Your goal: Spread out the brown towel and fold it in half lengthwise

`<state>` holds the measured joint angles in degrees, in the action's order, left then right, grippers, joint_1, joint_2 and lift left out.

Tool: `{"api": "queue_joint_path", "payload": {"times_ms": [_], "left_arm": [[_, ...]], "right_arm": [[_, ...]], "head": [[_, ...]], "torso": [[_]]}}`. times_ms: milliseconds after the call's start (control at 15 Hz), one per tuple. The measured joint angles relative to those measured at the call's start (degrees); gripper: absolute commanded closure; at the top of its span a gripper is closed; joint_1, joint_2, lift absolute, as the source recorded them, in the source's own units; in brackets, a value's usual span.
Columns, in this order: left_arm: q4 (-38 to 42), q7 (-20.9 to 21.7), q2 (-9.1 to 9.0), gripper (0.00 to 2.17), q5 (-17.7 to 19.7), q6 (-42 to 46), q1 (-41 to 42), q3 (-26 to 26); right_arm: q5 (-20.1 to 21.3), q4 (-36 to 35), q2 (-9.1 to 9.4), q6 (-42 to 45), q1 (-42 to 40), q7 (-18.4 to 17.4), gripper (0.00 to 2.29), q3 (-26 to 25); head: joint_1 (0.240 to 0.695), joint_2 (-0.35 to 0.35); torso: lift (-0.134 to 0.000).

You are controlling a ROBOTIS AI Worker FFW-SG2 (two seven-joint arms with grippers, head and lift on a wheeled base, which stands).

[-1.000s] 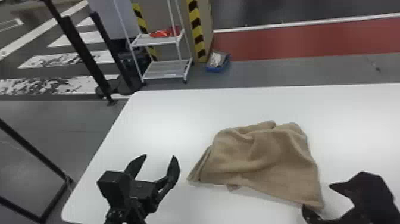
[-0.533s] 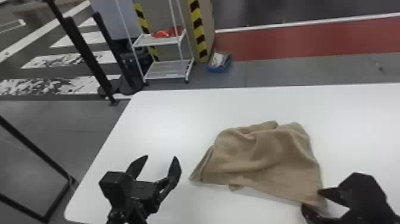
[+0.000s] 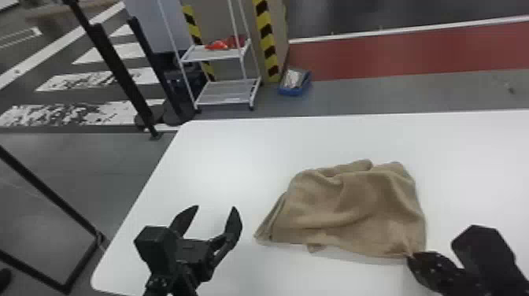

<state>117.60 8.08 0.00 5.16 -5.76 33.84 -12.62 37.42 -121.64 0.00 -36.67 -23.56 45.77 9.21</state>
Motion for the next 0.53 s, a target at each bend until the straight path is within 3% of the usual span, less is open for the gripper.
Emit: {"api": "queue_joint_path", "payload": {"times_ms": [133,533], "left_arm": [[-0.03,0.0,0.0,0.16,0.08,0.0,0.02,-0.16],[-0.01,0.08,0.0,0.16,0.18,0.0,0.17,-0.32]], "right_arm": [[-1.95,0.15,0.0,4.09,0.03,-0.54,1.42,-0.48],[-20.53,-2.04,0.0,28.48,-1.07,-1.54,1.42,-0.84]], "head": [[0.695,0.307],[0.695,0.35]], "torso": [[-0.124],[-0.124]]}}
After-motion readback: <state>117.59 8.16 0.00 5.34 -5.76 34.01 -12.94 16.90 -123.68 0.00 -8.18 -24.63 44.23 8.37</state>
